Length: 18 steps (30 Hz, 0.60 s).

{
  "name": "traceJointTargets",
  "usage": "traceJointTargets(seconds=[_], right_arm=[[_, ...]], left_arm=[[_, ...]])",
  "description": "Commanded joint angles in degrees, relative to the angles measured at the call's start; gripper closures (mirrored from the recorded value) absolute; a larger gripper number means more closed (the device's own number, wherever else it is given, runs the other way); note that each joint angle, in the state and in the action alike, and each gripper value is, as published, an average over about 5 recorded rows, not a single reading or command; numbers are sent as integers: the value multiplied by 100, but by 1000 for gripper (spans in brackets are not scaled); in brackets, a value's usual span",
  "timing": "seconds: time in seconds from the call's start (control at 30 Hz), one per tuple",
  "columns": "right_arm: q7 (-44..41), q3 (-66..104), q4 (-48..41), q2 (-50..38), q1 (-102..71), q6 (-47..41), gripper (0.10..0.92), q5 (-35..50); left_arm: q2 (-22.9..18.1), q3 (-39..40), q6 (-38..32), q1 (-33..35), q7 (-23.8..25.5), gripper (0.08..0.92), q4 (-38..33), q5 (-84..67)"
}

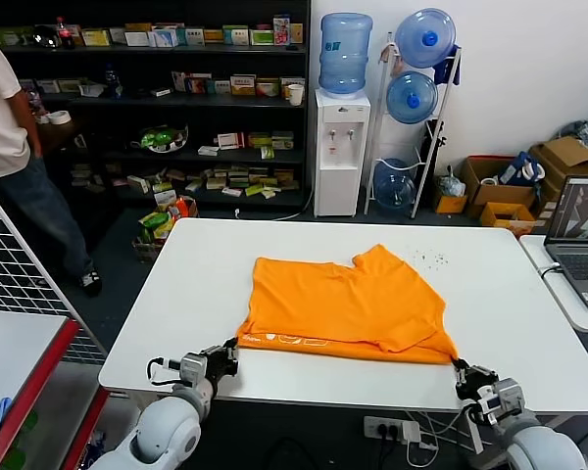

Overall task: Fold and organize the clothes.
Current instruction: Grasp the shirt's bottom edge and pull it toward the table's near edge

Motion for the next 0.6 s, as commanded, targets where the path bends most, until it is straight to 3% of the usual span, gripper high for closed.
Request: traceJointTargets(seconds=[0.03, 0.37, 0.5, 0.6], right_arm=[[308, 292, 1069, -195, -928, -625, 900, 307], [347, 448, 1152, -107, -1071, -978, 896, 459], [381, 470, 1288, -71, -1085, -1020, 818, 591], [469, 503, 1424, -62, -1072, -1011, 731, 736]], left_arm=[[741, -105, 354, 916, -202, 911, -1073, -354], [847, -258, 725, 1362, -519, 911, -1468, -473], [806, -327, 733, 1499, -647, 893, -1667, -663], [811, -404, 753, 1580, -753, 827, -1918, -880]])
